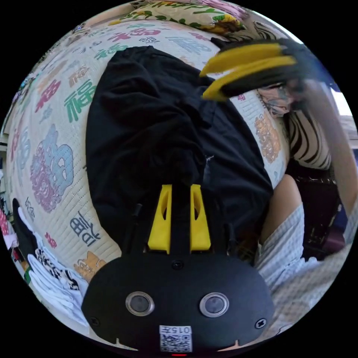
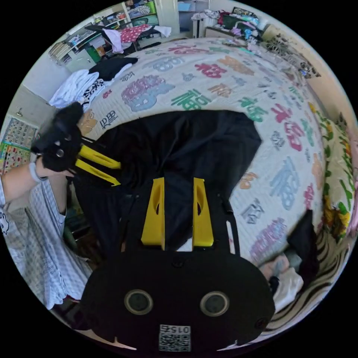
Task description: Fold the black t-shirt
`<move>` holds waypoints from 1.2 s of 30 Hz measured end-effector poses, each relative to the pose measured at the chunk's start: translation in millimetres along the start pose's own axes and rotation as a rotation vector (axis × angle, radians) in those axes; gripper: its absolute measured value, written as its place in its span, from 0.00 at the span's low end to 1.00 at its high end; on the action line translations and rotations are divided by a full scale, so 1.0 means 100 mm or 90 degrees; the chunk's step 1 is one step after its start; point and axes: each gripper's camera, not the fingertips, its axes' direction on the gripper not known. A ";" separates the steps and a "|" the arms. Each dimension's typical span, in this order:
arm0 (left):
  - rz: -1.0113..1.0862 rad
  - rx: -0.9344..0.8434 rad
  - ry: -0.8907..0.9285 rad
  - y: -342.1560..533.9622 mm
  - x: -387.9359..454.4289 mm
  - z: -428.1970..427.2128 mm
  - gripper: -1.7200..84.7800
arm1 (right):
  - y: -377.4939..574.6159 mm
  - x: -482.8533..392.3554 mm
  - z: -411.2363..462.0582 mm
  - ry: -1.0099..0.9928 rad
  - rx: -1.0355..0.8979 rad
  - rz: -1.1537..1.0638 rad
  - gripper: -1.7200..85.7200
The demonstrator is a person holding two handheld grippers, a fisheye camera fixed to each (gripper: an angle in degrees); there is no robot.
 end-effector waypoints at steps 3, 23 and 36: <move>-0.012 0.028 0.077 0.10 -0.42 -0.43 0.06 | -0.19 0.33 0.19 -0.066 -0.021 0.024 0.08; -0.692 0.440 0.156 1.83 -2.95 -1.46 0.10 | 0.60 3.29 -0.69 -0.079 0.098 0.510 0.09; -0.555 0.388 0.128 2.04 -2.63 -1.71 0.15 | 0.55 3.77 -0.92 0.065 0.151 0.582 0.08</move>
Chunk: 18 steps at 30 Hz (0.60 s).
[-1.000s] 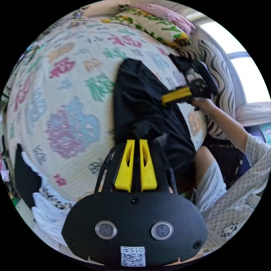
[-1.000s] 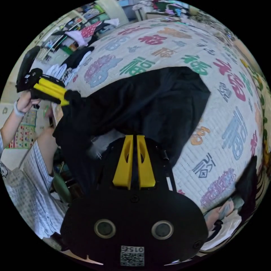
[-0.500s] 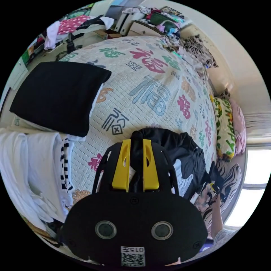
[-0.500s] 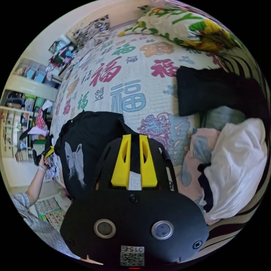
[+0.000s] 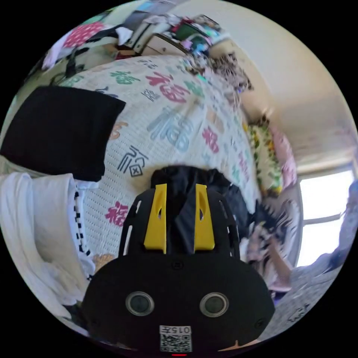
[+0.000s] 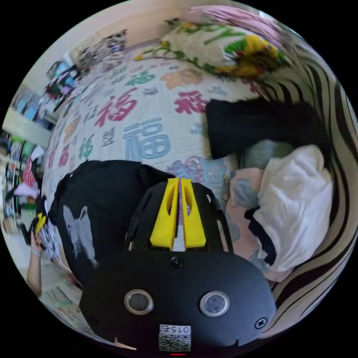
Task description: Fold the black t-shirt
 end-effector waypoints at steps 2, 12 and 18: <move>0.099 -0.025 -0.133 0.14 0.24 0.08 0.15 | -0.13 -0.47 -0.09 0.008 -0.006 -0.171 0.09; 0.069 0.242 -0.070 -0.49 0.03 -0.42 0.04 | -0.79 -2.97 0.60 -0.342 -0.168 -0.610 0.10; 0.069 0.087 -0.089 -0.45 -0.23 -0.39 0.12 | -0.92 -3.83 0.96 -0.263 -0.184 -0.707 0.11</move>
